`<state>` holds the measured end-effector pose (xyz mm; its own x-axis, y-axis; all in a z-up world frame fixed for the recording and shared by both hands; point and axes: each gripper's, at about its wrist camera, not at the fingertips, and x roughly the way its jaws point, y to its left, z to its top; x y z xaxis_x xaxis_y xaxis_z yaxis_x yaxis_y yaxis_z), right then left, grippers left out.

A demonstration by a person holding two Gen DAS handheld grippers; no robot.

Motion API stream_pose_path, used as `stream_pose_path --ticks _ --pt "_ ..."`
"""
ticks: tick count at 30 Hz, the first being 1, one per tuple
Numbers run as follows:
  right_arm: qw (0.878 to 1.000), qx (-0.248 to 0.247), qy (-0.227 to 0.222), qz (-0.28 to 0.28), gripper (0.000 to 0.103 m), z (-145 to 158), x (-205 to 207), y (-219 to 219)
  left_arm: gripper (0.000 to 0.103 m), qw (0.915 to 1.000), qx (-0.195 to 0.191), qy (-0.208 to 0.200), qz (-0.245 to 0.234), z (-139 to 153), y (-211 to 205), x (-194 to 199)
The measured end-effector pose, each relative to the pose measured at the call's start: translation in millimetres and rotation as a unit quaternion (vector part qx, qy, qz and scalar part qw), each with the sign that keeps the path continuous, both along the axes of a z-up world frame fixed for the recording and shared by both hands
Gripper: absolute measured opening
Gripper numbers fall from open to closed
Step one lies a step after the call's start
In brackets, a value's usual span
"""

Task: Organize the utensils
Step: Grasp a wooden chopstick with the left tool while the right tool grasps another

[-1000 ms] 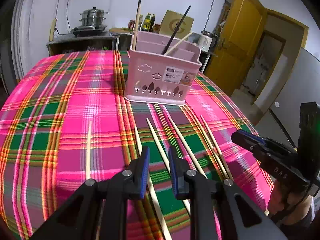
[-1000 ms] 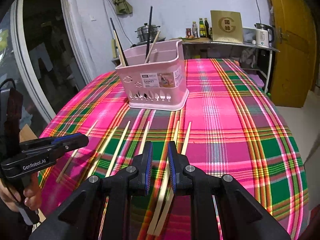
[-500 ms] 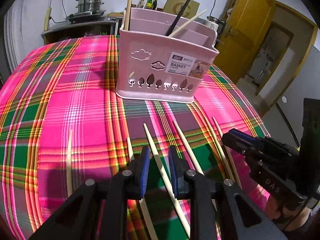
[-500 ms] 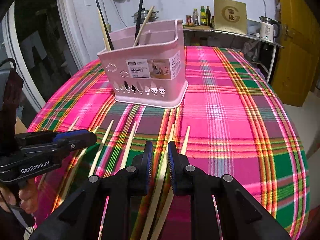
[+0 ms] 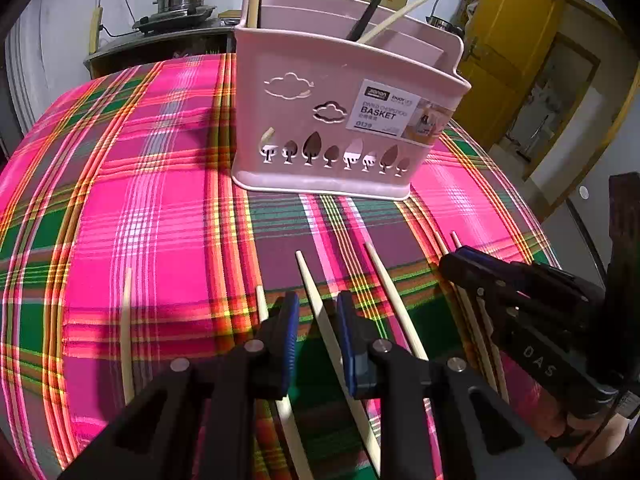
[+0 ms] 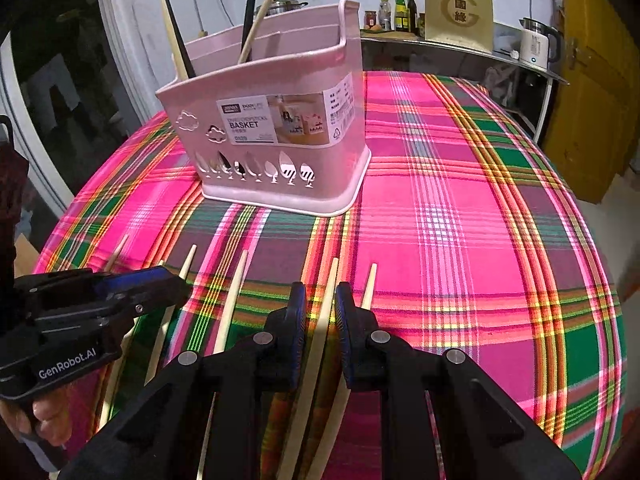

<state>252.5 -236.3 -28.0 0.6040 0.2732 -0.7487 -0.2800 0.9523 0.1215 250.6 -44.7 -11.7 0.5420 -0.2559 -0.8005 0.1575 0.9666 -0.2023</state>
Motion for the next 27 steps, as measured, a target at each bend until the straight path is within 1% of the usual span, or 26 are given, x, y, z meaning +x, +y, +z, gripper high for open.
stream_pose_path --ticks 6,12,13,16,18,23,27 --pt "1.0 -0.001 0.008 -0.004 0.016 -3 6 1 0.02 0.9999 0.011 0.004 -0.001 1 -5 4" --pt "1.0 -0.006 0.009 -0.006 0.015 -3 8 3 0.02 0.9994 0.034 0.002 -0.007 1 -12 7" --pt "1.0 -0.007 0.009 -0.006 0.013 -3 9 4 0.02 0.9993 0.036 0.002 -0.006 1 -12 7" --pt "1.0 -0.003 0.011 -0.006 0.007 -3 11 4 0.013 0.999 0.044 -0.001 -0.001 1 -13 7" --pt "1.0 -0.002 0.011 -0.007 0.007 -3 10 4 0.009 0.9991 0.043 -0.001 0.001 1 -12 9" --pt "1.0 0.002 0.008 -0.002 0.006 0 9 6 0.008 0.9996 0.027 0.004 0.0 2 -8 10" --pt "1.0 0.009 -0.001 0.002 0.006 9 4 7 0.007 0.9998 0.019 -0.005 -0.004 10 -7 8"
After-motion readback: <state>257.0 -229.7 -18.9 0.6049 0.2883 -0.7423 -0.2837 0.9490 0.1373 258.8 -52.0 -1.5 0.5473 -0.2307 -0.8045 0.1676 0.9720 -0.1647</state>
